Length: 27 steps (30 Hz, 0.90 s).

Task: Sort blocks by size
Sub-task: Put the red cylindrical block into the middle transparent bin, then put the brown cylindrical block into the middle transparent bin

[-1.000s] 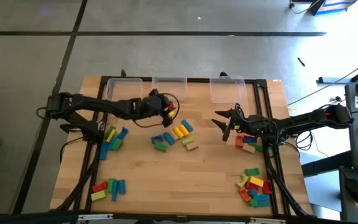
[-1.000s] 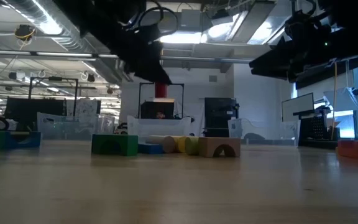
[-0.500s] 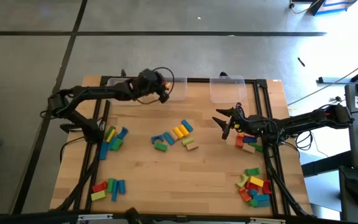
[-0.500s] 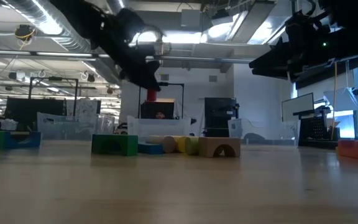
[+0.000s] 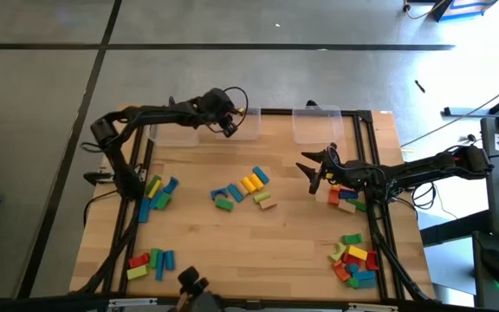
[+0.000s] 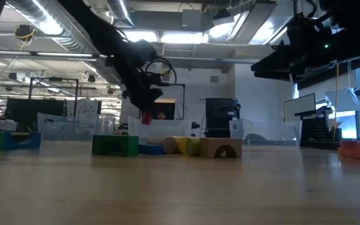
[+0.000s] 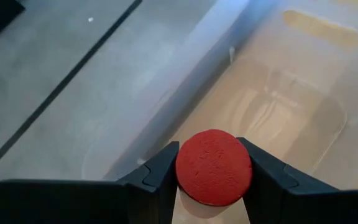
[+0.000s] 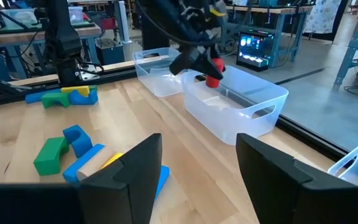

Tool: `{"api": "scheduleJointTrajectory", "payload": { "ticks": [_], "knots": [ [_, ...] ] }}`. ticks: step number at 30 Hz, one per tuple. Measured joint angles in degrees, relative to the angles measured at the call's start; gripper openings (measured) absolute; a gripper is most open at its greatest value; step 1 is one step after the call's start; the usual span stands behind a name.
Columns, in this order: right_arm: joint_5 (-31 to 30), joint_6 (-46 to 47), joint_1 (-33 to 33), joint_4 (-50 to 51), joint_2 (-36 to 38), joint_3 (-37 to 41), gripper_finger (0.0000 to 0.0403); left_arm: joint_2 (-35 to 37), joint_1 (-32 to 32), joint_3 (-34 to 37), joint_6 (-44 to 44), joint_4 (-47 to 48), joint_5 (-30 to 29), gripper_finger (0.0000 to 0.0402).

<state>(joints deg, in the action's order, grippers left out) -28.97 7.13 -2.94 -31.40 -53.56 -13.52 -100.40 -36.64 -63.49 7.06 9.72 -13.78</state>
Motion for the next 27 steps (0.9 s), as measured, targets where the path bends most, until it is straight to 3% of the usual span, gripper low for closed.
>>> {"api": "scheduleJointTrajectory", "payload": {
  "ticks": [18, 27],
  "knots": [
    [-0.15, -0.13, 0.00, 0.45, 0.00, 0.00, 0.0209, -1.96, 0.01, -0.08, 0.68, 0.01, -0.06, 0.0200],
    [-0.15, -0.15, -0.01, 0.70, 0.00, 0.00, 0.0209, 5.74, 6.69, -0.04, 2.65, 4.26, 0.58, 0.0205]
  ]
}}
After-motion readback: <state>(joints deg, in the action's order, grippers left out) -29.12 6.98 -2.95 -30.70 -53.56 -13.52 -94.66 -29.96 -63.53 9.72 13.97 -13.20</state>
